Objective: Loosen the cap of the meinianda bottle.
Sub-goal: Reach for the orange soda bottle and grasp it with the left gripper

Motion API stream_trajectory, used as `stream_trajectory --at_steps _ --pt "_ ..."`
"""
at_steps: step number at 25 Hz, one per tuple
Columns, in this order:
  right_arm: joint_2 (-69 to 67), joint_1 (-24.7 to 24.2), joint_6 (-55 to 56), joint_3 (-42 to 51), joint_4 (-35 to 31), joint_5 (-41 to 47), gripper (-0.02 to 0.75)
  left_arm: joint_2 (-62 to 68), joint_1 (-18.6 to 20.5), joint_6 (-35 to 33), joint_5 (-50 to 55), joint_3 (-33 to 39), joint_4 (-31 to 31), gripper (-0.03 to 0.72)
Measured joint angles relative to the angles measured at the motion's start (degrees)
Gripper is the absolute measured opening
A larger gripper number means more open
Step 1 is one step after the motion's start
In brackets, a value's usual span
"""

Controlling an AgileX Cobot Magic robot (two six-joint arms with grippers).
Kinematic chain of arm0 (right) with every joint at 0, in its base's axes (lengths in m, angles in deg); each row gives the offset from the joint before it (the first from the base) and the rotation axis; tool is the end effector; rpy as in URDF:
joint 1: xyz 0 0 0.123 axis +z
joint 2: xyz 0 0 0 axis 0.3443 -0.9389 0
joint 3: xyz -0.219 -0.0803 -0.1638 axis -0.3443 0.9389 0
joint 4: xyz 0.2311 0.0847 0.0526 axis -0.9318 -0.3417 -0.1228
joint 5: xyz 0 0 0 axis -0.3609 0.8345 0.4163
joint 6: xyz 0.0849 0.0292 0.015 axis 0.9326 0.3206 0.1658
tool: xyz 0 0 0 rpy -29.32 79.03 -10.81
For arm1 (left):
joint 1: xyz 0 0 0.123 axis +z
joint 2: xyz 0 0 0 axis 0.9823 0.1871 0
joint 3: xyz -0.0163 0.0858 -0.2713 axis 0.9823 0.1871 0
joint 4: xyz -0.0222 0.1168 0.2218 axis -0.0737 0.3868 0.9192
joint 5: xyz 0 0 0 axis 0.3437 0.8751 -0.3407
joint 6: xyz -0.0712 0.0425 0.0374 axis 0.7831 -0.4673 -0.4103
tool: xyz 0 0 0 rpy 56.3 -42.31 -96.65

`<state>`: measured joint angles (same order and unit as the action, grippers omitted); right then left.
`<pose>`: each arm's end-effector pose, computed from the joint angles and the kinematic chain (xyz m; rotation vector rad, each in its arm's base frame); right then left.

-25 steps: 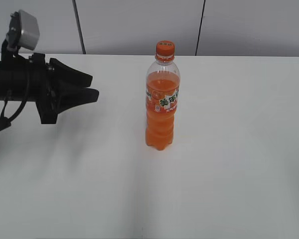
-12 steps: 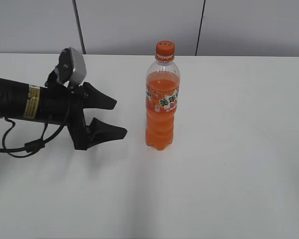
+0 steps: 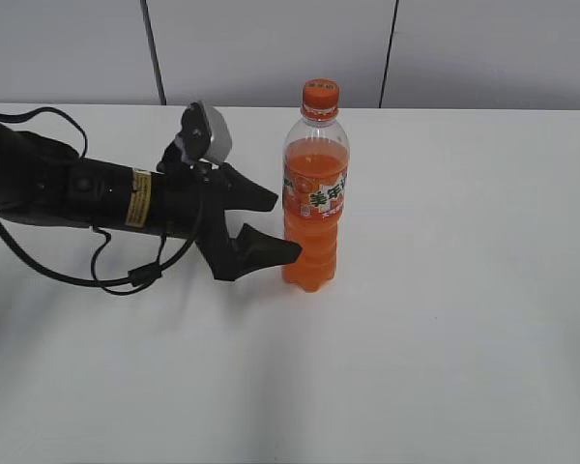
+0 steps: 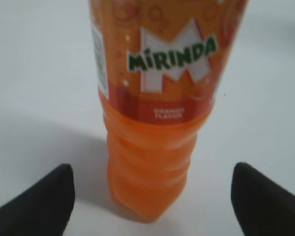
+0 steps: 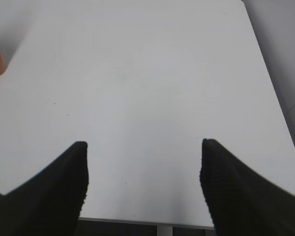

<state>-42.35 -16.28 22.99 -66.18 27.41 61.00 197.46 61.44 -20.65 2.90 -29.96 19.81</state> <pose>0.0022 -0.0034 0.2648 -0.2014 2.0389 -0.0933 0.3351 -0.1783 0.1235 1.2435 1.7535 -0.8296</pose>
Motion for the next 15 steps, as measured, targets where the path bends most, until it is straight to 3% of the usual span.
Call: stream_trajectory --at_steps 15 --pt "0.0 0.0 0.0 0.0 0.0 0.0 0.533 6.5 -5.0 0.5 0.5 -7.7 -1.5 0.591"
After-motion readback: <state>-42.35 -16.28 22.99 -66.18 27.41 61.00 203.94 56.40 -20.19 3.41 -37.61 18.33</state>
